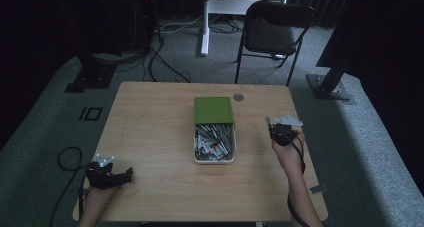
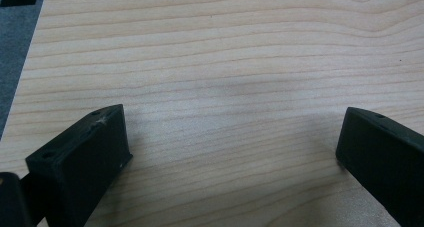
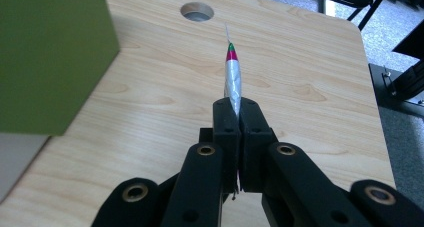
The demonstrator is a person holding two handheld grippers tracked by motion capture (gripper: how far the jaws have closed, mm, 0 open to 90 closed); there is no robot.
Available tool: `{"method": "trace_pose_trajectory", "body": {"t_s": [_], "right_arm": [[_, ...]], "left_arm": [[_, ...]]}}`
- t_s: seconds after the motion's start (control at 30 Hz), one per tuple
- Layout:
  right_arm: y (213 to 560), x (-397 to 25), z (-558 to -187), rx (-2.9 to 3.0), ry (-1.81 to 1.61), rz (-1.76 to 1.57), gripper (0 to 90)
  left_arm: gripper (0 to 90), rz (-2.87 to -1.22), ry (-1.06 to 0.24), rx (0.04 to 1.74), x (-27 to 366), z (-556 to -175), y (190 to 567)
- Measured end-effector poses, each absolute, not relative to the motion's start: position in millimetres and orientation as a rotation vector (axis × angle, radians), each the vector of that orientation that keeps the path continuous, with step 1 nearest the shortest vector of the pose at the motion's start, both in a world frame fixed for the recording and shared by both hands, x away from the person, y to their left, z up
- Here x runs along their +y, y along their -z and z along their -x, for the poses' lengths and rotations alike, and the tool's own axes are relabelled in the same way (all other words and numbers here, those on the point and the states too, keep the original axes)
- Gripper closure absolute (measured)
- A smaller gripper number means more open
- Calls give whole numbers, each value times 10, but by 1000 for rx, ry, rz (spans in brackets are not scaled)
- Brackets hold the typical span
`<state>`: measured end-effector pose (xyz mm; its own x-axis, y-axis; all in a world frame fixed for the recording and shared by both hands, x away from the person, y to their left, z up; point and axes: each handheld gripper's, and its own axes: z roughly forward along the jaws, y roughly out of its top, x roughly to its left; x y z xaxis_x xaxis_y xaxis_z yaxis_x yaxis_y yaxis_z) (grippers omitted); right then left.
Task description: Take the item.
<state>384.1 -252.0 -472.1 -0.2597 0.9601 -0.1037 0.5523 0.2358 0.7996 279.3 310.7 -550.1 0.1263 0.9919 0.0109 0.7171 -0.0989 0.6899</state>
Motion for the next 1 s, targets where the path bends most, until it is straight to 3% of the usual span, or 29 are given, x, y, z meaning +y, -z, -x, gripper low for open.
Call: {"method": "trace_pose_trajectory", "body": {"t_s": [0.4,1.0], "right_arm": [[5026,-2564,-3990,1897,-786,-1407,886],[5301,-2201,-3975,1997,-892,-1435,827]], "left_arm": [[13,-1875,-670,1645,3107,-2793,5501],[13,-1875,-670,1646,3107,-2793,5501]]}}
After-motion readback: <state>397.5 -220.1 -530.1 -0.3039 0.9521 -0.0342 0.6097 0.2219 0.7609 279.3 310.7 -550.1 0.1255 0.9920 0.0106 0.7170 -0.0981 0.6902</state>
